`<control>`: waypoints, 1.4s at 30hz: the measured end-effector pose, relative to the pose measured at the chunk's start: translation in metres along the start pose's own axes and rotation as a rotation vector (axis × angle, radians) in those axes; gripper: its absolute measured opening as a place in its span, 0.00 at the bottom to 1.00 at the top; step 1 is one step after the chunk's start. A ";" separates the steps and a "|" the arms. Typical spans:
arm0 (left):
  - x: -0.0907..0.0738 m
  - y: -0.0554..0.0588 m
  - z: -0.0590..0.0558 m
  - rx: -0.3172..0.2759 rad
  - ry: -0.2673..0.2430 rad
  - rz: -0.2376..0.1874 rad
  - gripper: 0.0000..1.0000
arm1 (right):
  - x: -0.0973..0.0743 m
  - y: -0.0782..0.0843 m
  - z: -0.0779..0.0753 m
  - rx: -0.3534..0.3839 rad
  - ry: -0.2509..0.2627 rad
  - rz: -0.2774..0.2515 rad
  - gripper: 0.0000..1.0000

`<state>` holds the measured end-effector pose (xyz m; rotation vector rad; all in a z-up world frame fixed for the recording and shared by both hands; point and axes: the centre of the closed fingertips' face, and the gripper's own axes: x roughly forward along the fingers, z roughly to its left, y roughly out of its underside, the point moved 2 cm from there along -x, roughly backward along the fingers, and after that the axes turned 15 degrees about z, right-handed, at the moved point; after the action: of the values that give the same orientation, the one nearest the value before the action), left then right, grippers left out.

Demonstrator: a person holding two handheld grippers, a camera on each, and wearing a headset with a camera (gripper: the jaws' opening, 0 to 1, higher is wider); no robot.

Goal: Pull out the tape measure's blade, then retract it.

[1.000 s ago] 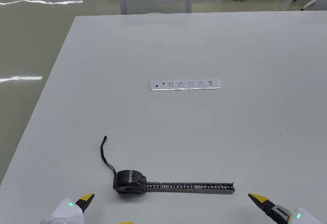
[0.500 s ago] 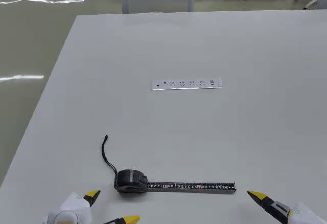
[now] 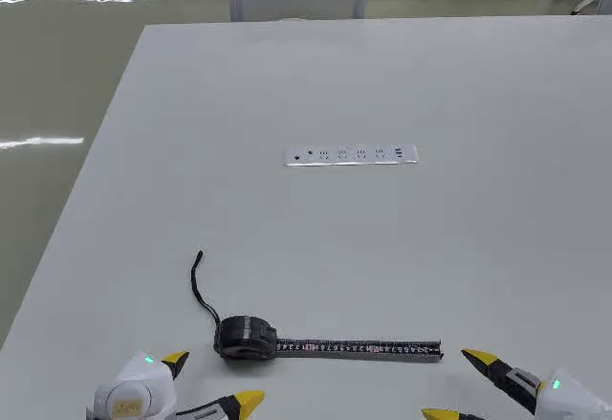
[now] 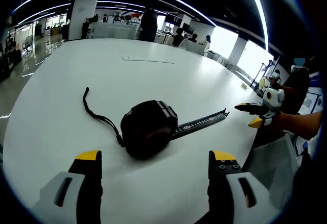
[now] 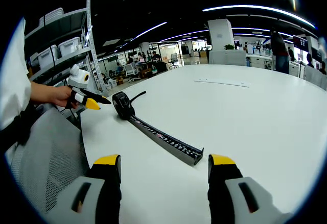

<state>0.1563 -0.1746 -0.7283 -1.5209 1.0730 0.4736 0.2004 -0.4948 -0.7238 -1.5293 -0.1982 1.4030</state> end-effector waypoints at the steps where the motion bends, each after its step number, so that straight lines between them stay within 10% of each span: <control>1: 0.000 -0.002 -0.001 0.003 -0.002 -0.002 0.85 | 0.000 0.000 0.000 -0.001 0.000 0.002 0.70; 42: 0.022 -0.024 0.000 -0.130 -0.045 0.003 0.88 | 0.020 0.004 -0.016 -0.031 -0.028 0.044 0.69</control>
<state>0.1872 -0.1849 -0.7318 -1.6154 1.0266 0.5868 0.2177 -0.4920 -0.7426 -1.5484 -0.2056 1.4626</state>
